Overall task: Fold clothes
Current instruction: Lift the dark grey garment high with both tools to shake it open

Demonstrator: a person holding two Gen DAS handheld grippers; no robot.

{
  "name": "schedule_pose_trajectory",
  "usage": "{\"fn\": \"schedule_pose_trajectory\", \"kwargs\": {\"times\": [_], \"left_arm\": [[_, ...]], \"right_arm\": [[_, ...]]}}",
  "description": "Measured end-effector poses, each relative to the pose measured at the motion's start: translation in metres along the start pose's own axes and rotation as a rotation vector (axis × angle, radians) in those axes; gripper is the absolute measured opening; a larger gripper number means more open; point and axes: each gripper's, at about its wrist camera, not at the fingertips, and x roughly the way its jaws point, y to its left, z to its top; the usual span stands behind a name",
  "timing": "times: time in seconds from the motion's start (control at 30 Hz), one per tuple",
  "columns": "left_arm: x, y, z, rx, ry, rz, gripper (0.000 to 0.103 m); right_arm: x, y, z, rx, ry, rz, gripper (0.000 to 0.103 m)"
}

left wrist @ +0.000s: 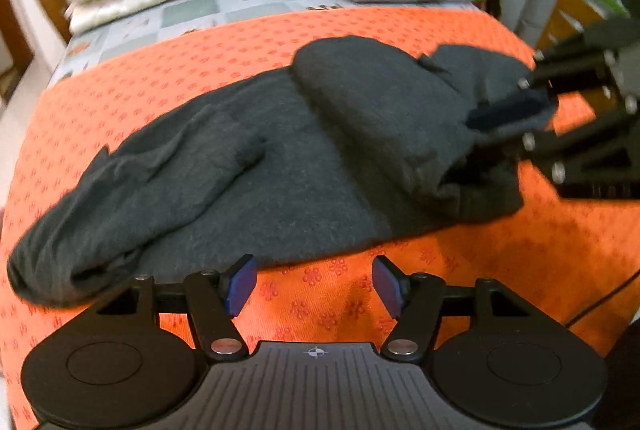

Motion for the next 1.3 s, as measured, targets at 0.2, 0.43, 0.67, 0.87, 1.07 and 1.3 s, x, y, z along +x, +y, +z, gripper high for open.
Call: {"fn": "schedule_pose_trajectory", "kwargs": {"times": [0.2, 0.43, 0.67, 0.87, 1.07, 1.3], "left_arm": [[0.011, -0.023, 0.0, 0.178, -0.049, 0.041, 0.066], [0.021, -0.033, 0.004, 0.211, -0.098, 0.032, 0.059], [0.002, -0.018, 0.009, 0.086, -0.205, 0.015, 0.005], [-0.047, 0.027, 0.035, -0.165, -0.365, 0.102, 0.005], [-0.114, 0.07, 0.064, -0.335, -0.541, 0.184, 0.005], [-0.171, 0.078, 0.104, -0.345, -0.726, 0.256, 0.005]], "right_arm": [[-0.009, -0.012, 0.003, 0.083, -0.051, -0.011, 0.003], [-0.034, -0.039, 0.005, 0.241, -0.126, -0.031, 0.003], [-0.058, -0.069, 0.003, 0.378, -0.218, -0.102, 0.003], [-0.098, -0.106, -0.005, 0.497, -0.309, -0.208, 0.003], [-0.15, -0.141, -0.01, 0.591, -0.425, -0.297, 0.002], [-0.2, -0.163, -0.004, 0.627, -0.561, -0.386, 0.002]]}}
